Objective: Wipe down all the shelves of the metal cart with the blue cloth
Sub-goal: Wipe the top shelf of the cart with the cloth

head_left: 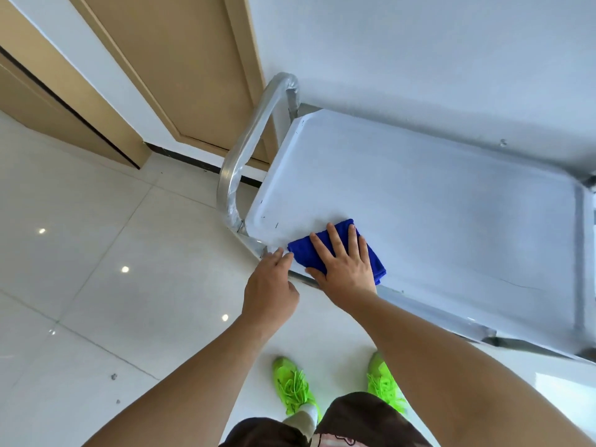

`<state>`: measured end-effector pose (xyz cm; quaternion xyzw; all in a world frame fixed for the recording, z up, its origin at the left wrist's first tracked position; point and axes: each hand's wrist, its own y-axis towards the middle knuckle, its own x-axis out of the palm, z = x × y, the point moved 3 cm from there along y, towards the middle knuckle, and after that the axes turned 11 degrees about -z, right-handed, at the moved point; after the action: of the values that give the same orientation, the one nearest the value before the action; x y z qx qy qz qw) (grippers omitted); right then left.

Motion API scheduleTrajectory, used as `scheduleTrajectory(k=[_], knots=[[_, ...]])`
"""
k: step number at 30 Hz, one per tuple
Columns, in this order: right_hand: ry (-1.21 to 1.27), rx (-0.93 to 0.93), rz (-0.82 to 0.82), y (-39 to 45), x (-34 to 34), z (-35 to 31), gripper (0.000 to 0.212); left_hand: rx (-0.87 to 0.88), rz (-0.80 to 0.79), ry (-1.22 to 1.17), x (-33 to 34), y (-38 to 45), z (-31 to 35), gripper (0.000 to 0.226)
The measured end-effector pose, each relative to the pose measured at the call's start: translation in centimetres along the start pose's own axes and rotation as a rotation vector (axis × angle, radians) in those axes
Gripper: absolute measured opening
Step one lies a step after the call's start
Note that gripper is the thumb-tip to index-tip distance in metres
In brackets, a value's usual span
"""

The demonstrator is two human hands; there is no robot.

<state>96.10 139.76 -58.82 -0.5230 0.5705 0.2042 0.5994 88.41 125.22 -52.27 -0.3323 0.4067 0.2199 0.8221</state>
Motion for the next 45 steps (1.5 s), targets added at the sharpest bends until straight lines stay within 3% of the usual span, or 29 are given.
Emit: scheduleTrajectory(k=[16,25,36,45], knots=[[0.102,0.083,0.005,-12.1,0.5,17.5,0.076,0.236,-0.158,0.158,8.5,1.4,20.1,0.055],[0.319,0.357,0.067,-18.2,1.5,26.1,0.077,0.313,-0.276,0.25,13.6,2.3,28.1,0.053],[0.359,0.668,0.126,-17.4,0.4,30.9,0.078,0.265,-0.302,0.329,15.6,3.8,31.0,0.051],[0.359,0.699,0.146,-11.0,-2.8,34.7,0.078,0.202,-0.271,0.293,15.3,5.9,28.4,0.057]])
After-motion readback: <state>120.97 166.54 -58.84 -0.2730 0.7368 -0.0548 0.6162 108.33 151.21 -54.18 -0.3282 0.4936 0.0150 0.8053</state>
